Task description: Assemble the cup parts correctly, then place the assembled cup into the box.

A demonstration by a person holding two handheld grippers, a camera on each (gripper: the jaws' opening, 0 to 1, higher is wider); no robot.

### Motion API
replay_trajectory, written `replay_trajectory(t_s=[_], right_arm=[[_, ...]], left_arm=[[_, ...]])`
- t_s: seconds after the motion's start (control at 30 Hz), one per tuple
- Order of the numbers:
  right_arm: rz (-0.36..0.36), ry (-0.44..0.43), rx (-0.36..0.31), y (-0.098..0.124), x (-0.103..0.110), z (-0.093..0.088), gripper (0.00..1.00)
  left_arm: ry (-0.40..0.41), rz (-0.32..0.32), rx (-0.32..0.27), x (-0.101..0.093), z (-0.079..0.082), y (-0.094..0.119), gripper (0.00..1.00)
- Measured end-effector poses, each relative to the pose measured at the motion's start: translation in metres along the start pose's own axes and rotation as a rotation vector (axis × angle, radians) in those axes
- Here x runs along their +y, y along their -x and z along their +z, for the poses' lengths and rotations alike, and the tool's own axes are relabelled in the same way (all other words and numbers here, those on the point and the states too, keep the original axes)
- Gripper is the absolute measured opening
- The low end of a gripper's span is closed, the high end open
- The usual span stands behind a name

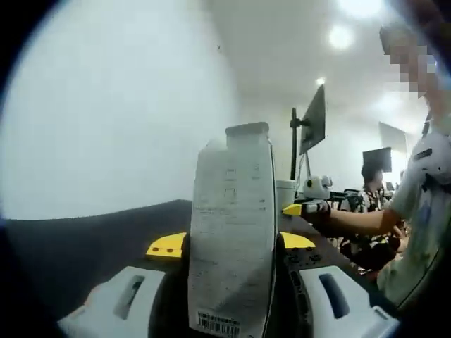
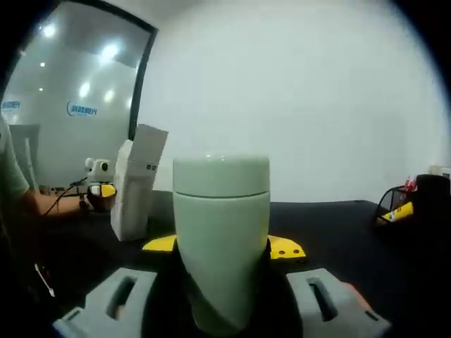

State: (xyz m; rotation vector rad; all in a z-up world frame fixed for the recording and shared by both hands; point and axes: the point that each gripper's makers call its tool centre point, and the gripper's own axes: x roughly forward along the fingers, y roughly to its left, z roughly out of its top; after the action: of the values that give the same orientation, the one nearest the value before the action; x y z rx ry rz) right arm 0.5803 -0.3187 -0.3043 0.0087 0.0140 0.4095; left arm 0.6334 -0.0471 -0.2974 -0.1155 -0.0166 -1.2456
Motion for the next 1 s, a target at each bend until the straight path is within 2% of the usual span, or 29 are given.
replay_trajectory(t_s=[0.07, 0.13, 0.17, 0.2, 0.27, 0.3, 0.4, 0.47, 0.5, 0.53, 0.57, 0.6, 0.63, 0.67, 0.7, 0.73, 0.77, 0.8, 0.87, 0.9, 0.97, 1.0], right_arm=[[0.002, 0.0, -0.003, 0.0, 0.0, 0.0, 0.43], [0.004, -0.003, -0.007, 0.001, 0.0, 0.0, 0.43], [0.004, -0.007, -0.01, 0.001, -0.001, 0.0, 0.43], [0.004, -0.008, -0.012, 0.001, 0.0, 0.001, 0.43], [0.003, -0.006, -0.013, 0.001, -0.001, 0.001, 0.43], [0.003, -0.003, -0.014, 0.001, -0.001, 0.001, 0.43], [0.004, 0.0, -0.015, 0.001, 0.0, 0.001, 0.43], [0.007, -0.003, -0.016, 0.001, -0.001, 0.001, 0.43], [0.009, -0.004, -0.017, 0.001, -0.001, 0.001, 0.43], [0.011, -0.005, -0.018, 0.001, -0.002, 0.001, 0.43], [0.013, -0.006, -0.018, 0.001, -0.002, 0.001, 0.43], [0.015, -0.007, -0.019, 0.0, -0.002, 0.001, 0.43], [0.016, -0.008, -0.02, 0.0, -0.002, 0.001, 0.43], [0.017, -0.008, -0.02, 0.0, -0.002, 0.001, 0.43], [0.018, -0.009, -0.022, 0.0, -0.002, 0.001, 0.43], [0.019, -0.009, -0.023, 0.0, -0.002, 0.001, 0.43], [0.019, -0.01, -0.023, 0.0, -0.002, 0.001, 0.43], [0.02, -0.01, -0.024, 0.0, -0.002, 0.001, 0.43], [0.021, -0.013, -0.026, 0.0, -0.002, 0.001, 0.43], [0.02, -0.014, -0.025, 0.0, -0.001, 0.001, 0.43], [0.02, -0.015, -0.024, 0.0, -0.002, 0.001, 0.43], [0.02, -0.014, -0.023, 0.0, -0.002, 0.001, 0.43]], left_arm=[[-0.001, 0.047, -0.007, -0.004, -0.004, 0.01, 0.44], [0.012, 0.125, -0.004, -0.003, -0.006, 0.017, 0.44], [-0.013, 0.133, 0.016, -0.008, -0.008, 0.019, 0.45], [-0.039, 0.18, 0.012, -0.008, -0.007, 0.021, 0.45], [-0.049, 0.221, 0.008, -0.013, -0.006, 0.024, 0.45], [-0.053, 0.285, 0.0, -0.01, -0.005, 0.028, 0.45], [-0.039, 0.385, -0.008, -0.01, -0.005, 0.034, 0.45], [-0.043, 0.392, -0.022, -0.017, -0.002, 0.035, 0.45], [-0.026, 0.408, -0.053, -0.019, 0.002, 0.036, 0.46], [-0.032, 0.355, -0.083, -0.028, 0.007, 0.034, 0.49], [-0.009, 0.304, -0.097, -0.037, 0.008, 0.033, 0.59], [0.009, 0.281, -0.122, -0.04, 0.011, 0.032, 0.69], [-0.002, 0.239, -0.135, -0.041, 0.013, 0.032, 0.8], [0.023, 0.228, -0.149, -0.037, 0.014, 0.033, 0.9], [0.024, 0.212, -0.125, -0.035, 0.012, 0.035, 0.9], [0.012, 0.159, -0.101, -0.037, 0.012, 0.038, 0.88], [0.023, 0.146, -0.131, -0.033, 0.019, 0.039, 0.88], [0.018, 0.075, -0.14, -0.035, 0.025, 0.041, 0.88], [0.012, 0.027, -0.118, -0.019, 0.033, 0.044, 0.9], [0.042, -0.031, -0.093, -0.014, 0.035, 0.045, 0.89], [0.111, -0.095, -0.101, -0.005, 0.042, 0.044, 0.84], [0.127, -0.147, -0.095, 0.0, 0.045, 0.045, 0.83]])
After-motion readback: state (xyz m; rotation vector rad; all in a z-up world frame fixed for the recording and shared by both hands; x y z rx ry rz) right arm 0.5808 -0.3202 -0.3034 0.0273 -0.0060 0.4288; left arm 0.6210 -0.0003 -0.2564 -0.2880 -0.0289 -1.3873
